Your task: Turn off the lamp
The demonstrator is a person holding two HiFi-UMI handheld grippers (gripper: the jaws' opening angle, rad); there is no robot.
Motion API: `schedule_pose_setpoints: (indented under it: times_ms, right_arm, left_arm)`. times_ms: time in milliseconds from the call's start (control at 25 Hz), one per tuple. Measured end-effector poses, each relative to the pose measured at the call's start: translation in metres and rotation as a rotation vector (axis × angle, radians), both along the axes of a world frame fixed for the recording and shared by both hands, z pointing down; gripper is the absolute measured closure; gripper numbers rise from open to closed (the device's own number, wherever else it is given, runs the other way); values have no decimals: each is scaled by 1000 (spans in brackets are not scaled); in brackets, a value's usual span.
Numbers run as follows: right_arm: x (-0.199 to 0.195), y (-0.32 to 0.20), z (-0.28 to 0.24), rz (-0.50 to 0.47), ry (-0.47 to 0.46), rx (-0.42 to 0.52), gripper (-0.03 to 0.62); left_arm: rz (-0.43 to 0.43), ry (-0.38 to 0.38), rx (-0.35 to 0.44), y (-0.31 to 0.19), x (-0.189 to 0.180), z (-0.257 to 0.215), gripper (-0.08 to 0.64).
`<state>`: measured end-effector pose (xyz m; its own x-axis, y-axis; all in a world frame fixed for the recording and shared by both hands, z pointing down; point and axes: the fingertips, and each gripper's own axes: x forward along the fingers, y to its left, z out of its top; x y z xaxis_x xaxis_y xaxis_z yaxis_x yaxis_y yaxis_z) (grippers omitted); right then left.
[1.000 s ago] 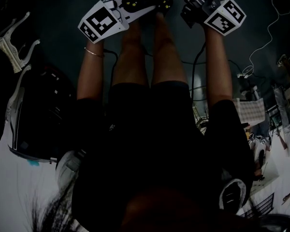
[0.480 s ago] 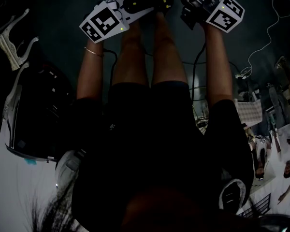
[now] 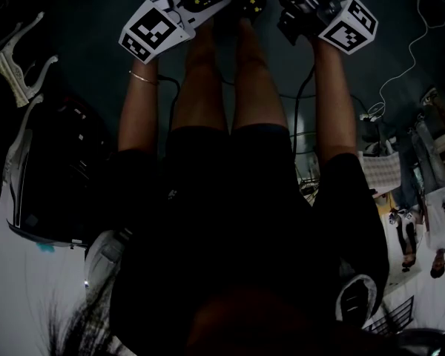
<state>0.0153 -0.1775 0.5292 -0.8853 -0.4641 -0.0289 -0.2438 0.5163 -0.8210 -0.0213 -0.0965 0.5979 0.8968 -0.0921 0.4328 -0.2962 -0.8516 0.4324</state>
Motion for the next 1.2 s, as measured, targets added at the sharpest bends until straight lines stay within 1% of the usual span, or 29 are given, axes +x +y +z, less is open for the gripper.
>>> schedule_pose_setpoints:
  times_ms: [80,160,280,400,600,720,880,960,1200]
  right_arm:
    - [1,2,4,1,23,2,584]
    - [3,2,9,9,41,-6,586]
    - [8,0,18,35,52,-25,586]
    - [10,-2,29,50,86,-40,586]
    - [12,-8,45,86,138,-63,586]
    - [14,-11,53,102,187,-36,584]
    - [16,-12,67,107,302,2,585]
    - [18,-14,71,122,335,12,592]
    - [23,-15,70,147,338,10,592]
  left_arm:
    - [-63,40,-12,-9,-4,-5,503]
    - [-96,60,-16,-15,-8,-9,503]
    - [-97,59,-13,-16,-8,-11,503]
    - [-100,68,-9,-17,-6,-14,503]
    - [-155,124,-19,-26,-6,-24,503]
    - [-172,133,-21,-29,-8,-26,503]
    - [-172,124,-22,-30,-8,-25,503]
    - [-173,126,-23,-31,-7,-25,503]
    - [-171,131,-26,-31,-3,-24,503]
